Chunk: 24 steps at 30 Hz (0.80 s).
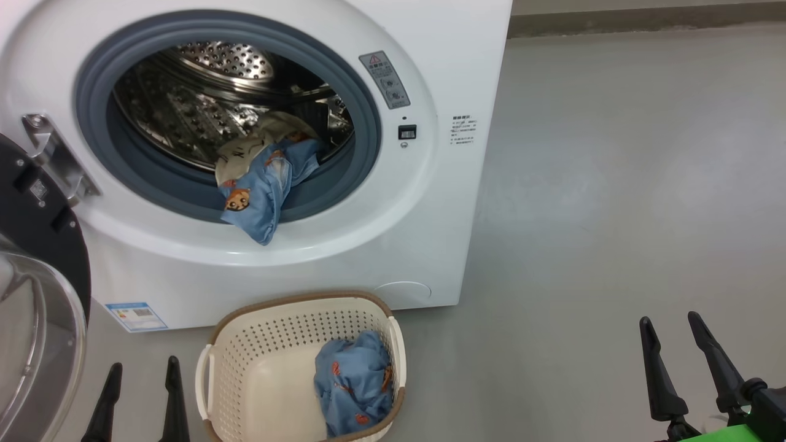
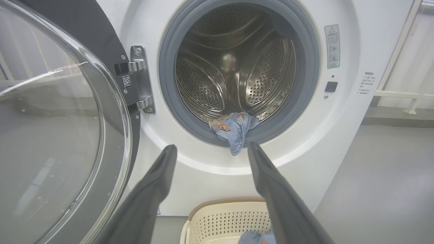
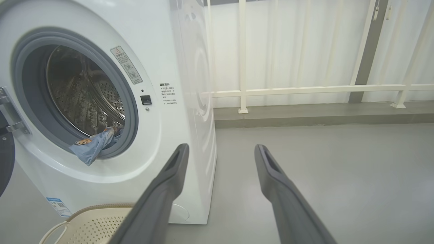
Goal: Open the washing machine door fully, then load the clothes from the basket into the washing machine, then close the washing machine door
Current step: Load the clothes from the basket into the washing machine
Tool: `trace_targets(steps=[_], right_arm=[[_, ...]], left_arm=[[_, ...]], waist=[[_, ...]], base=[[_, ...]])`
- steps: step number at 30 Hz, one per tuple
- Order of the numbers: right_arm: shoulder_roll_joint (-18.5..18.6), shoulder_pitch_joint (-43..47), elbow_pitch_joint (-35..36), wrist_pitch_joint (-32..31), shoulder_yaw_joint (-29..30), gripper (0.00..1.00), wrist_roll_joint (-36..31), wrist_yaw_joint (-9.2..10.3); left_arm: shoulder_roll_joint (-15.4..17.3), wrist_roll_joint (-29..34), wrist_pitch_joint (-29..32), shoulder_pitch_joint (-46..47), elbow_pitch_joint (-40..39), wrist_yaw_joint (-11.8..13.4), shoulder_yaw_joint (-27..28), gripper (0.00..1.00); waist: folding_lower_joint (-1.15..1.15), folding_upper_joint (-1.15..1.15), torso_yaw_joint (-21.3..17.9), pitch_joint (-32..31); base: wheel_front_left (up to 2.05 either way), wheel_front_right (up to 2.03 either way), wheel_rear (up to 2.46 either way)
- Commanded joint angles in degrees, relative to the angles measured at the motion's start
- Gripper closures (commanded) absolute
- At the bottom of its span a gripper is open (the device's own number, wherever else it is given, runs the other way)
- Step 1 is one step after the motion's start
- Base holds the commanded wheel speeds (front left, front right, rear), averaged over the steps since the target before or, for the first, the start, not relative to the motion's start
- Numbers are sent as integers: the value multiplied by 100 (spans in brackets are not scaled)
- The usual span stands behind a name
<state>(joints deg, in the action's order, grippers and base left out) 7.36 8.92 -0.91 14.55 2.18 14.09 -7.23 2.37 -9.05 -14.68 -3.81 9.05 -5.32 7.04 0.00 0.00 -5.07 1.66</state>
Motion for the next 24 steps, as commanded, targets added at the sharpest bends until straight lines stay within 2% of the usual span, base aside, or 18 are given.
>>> trace_targets(steps=[1, 6, 12, 24], right_arm=[[94, -47, 160, 45, -101, 0, -43, -25], [63, -172, 175, 45, -121, 0, -34, -25], [-32, -433, 201, 45, -137, 0, -33, -25], [-159, -1202, 198, 45, -355, 0, 2, -25]], left_arm=[[51, -55, -31, 104, -159, 39, 151, 0], [51, -86, -31, 304, -70, 25, 178, 0], [53, -51, -32, 994, 208, -25, 289, 0], [509, 147, -32, 2897, 1453, -139, 327, 0]], waist=[[0, 0, -21, 37], [0, 0, -101, 243], [0, 0, -209, 771], [0, 0, -526, 1838]], base=[[0, 0, 0], [0, 0, 0], [0, 0, 0], [0, 0, 0]])
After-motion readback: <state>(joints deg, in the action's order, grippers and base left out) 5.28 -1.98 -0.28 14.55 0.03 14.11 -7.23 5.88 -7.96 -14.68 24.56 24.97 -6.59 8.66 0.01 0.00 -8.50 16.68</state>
